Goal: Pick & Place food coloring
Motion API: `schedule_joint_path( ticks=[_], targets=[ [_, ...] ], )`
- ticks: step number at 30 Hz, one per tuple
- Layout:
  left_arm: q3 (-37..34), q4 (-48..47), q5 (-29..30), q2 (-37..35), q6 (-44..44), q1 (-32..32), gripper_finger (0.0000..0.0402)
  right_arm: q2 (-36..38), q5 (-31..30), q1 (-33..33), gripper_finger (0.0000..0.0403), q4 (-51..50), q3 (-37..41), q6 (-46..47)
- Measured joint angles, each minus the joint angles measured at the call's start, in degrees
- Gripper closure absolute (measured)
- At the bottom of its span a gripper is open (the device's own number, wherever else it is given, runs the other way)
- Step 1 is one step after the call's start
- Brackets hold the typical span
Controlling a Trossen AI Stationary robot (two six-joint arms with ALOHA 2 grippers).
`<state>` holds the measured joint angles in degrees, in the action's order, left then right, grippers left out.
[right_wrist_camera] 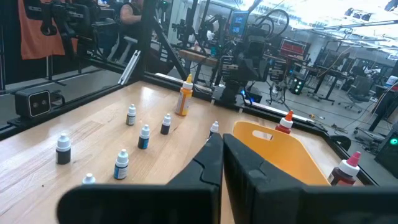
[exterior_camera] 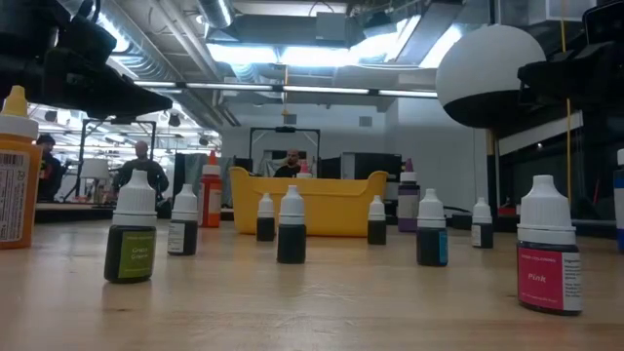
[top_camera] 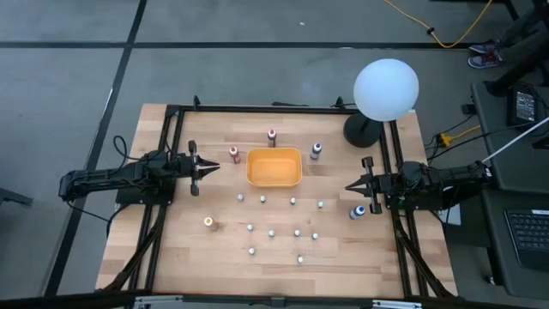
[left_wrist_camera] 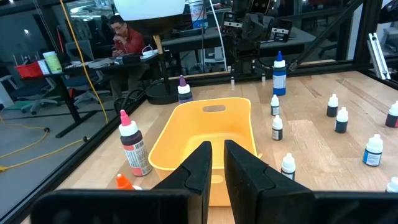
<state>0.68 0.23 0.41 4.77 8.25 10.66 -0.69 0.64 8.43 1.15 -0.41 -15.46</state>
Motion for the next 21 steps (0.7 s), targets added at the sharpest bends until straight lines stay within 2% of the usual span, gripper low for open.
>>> schedule_joint_path(
  ticks=[21],
  targets=[
    [0.0, 0.0, 0.0, 0.0, 0.0, 0.0, 0.0363, 0.0, 0.0, 0.0, 0.0386, 0.0, 0.0, 0.0]
  ],
)
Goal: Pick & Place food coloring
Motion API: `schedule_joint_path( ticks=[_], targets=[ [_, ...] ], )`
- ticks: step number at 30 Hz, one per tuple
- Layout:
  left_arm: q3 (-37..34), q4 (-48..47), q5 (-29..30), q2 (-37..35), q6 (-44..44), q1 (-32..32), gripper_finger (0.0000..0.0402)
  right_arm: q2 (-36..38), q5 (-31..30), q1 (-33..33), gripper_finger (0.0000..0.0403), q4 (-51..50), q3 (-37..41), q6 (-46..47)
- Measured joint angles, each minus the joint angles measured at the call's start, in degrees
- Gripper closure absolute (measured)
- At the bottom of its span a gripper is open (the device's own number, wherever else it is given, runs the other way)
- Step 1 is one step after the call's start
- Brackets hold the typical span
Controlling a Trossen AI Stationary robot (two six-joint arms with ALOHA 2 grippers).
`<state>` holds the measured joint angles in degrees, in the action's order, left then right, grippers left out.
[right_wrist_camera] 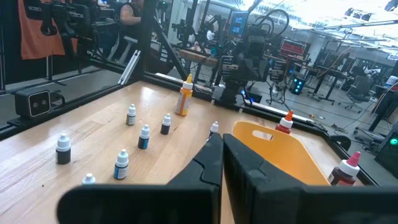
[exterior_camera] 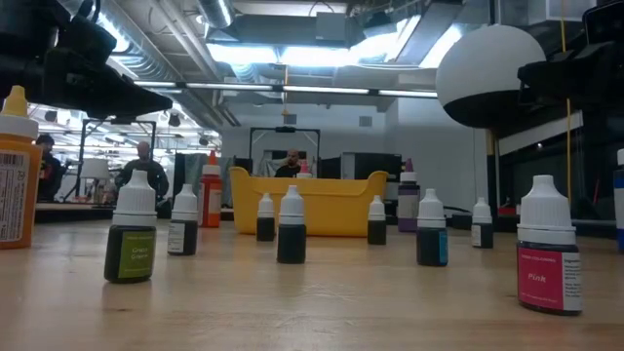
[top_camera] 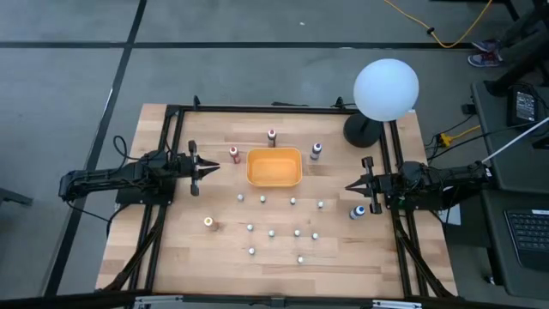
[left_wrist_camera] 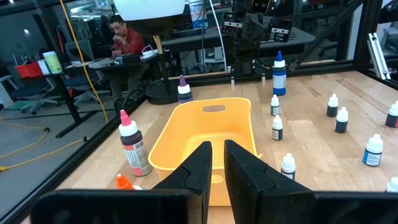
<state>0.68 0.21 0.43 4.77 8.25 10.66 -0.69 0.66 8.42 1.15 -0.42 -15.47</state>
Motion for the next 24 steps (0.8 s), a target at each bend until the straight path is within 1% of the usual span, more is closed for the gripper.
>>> schedule_joint_path(
  ticks=[24],
  targets=[
    [0.0, 0.0, 0.0, 0.0, 0.0, 0.0, 0.0364, 0.0, 0.0, 0.0, 0.0386, 0.0, 0.0, 0.0]
  ],
)
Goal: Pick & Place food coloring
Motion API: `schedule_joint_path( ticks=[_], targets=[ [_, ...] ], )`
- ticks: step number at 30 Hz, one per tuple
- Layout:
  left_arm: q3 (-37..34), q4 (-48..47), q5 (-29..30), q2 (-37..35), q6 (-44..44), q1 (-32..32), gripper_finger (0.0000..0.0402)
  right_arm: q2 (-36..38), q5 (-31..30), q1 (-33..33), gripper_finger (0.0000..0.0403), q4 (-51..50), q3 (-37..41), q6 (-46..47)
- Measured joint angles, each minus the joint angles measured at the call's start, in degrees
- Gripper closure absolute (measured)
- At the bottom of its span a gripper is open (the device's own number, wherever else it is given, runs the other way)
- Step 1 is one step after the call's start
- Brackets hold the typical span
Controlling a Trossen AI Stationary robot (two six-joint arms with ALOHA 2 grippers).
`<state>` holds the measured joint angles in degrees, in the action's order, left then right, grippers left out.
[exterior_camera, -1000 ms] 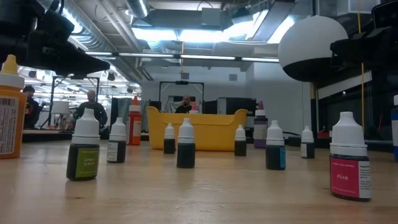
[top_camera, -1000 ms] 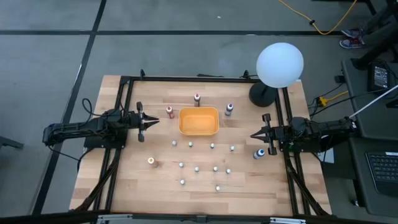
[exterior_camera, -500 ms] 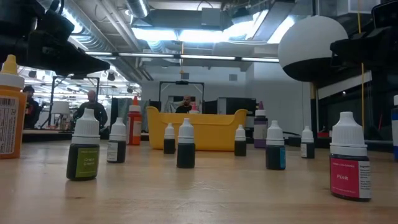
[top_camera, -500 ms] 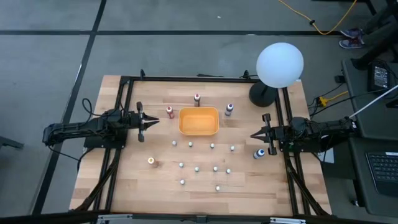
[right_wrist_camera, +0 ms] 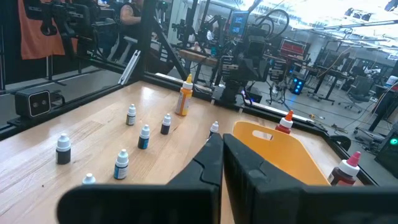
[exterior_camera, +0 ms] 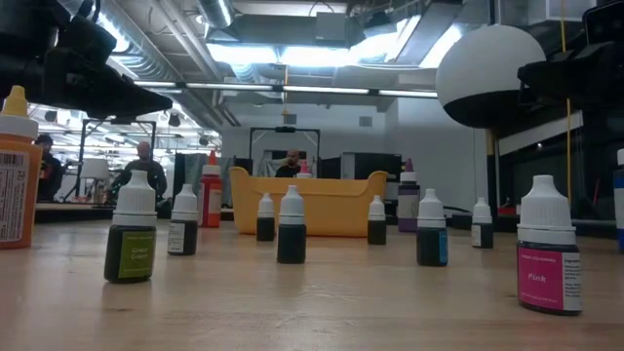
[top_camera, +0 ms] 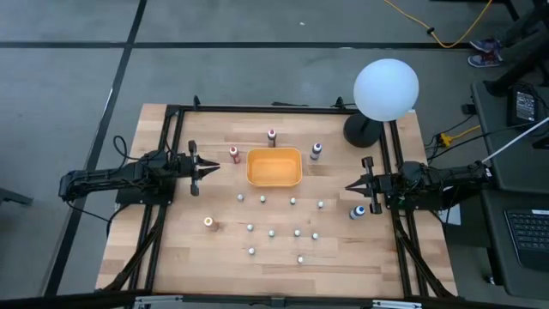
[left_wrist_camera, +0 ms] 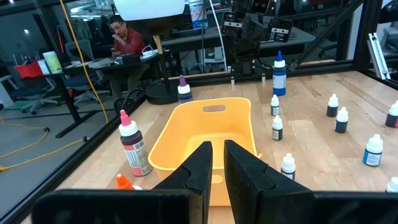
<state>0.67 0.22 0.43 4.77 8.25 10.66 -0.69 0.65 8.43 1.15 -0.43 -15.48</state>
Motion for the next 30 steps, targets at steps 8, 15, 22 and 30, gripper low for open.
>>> schedule_joint_path(
  ticks=[8, 15, 22, 30],
  targets=[
    [0.0, 0.0, 0.0, 0.0, 0.0, 0.0, 0.0363, 0.0, 0.0, 0.0, 0.0386, 0.0, 0.0, 0.0],
    [0.0, 0.0, 0.0, 0.0, 0.0, 0.0, 0.0364, 0.0, 0.0, 0.0, 0.0386, 0.0, 0.0, 0.0],
    [0.0, 0.0, 0.0, 0.0, 0.0, 0.0, 0.0362, 0.0, -7.5, -0.1, 0.0386, 1.6, 0.0, -6.0],
    [0.0, 0.2, 1.2, 0.0, 0.0, 0.0, 0.0365, -0.2, -8.9, -0.1, 0.0386, 4.0, 0.0, -5.3]
  ],
)
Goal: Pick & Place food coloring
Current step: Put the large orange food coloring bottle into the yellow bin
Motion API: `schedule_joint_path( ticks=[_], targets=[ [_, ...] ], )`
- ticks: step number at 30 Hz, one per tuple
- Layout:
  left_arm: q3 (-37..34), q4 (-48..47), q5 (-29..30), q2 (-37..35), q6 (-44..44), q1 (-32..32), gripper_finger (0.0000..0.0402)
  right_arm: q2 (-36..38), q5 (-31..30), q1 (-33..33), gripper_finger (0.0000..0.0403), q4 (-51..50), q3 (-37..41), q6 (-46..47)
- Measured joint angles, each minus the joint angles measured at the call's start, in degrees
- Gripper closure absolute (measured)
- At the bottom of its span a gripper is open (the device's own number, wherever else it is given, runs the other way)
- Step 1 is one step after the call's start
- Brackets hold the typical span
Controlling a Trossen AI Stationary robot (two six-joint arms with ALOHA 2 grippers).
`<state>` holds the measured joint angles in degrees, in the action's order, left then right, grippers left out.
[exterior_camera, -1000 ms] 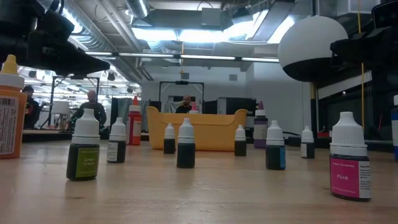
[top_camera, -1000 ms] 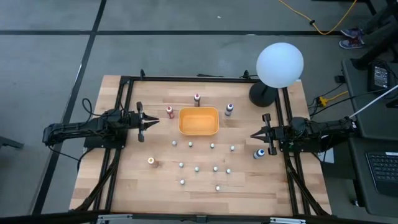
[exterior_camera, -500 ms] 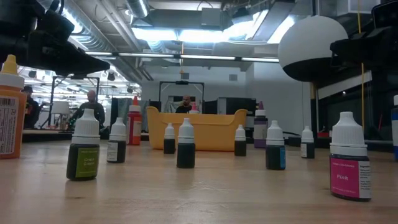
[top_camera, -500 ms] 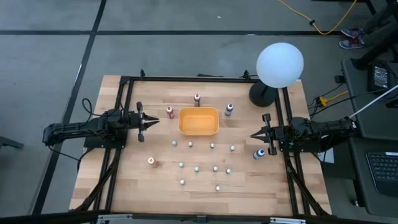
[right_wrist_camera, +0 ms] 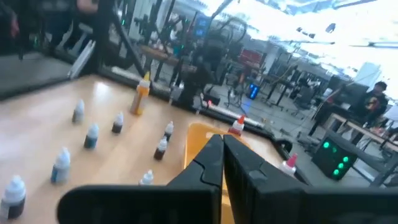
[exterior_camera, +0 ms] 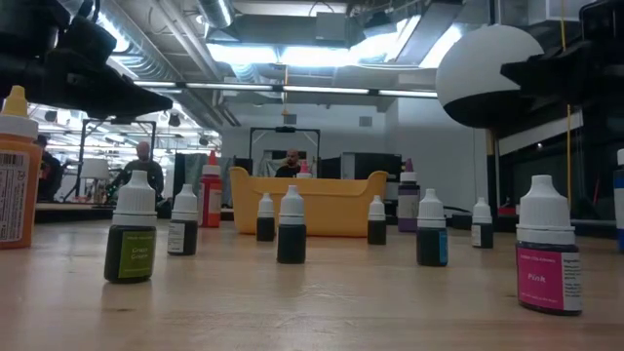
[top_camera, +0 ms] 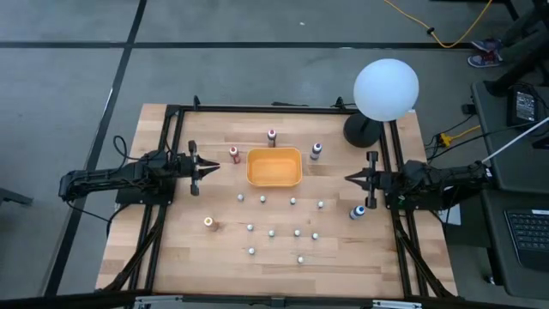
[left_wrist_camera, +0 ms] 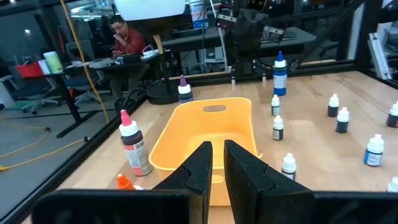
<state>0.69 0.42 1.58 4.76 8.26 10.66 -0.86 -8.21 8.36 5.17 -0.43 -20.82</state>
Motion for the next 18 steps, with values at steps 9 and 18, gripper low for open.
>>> schedule_joint_path(
  ticks=[9, 18],
  targets=[
    [-0.1, 3.6, 15.4, 0.0, 0.0, 0.0, 0.0362, -0.1, -15.5, 0.0, 0.0386, 13.5, 0.0, 27.4],
    [-0.1, 19.6, 19.7, 0.0, -21.2, 0.0, 0.0362, -1.0, -25.5, 0.0, 0.0381, 18.7, -4.7, 23.3]
  ],
)
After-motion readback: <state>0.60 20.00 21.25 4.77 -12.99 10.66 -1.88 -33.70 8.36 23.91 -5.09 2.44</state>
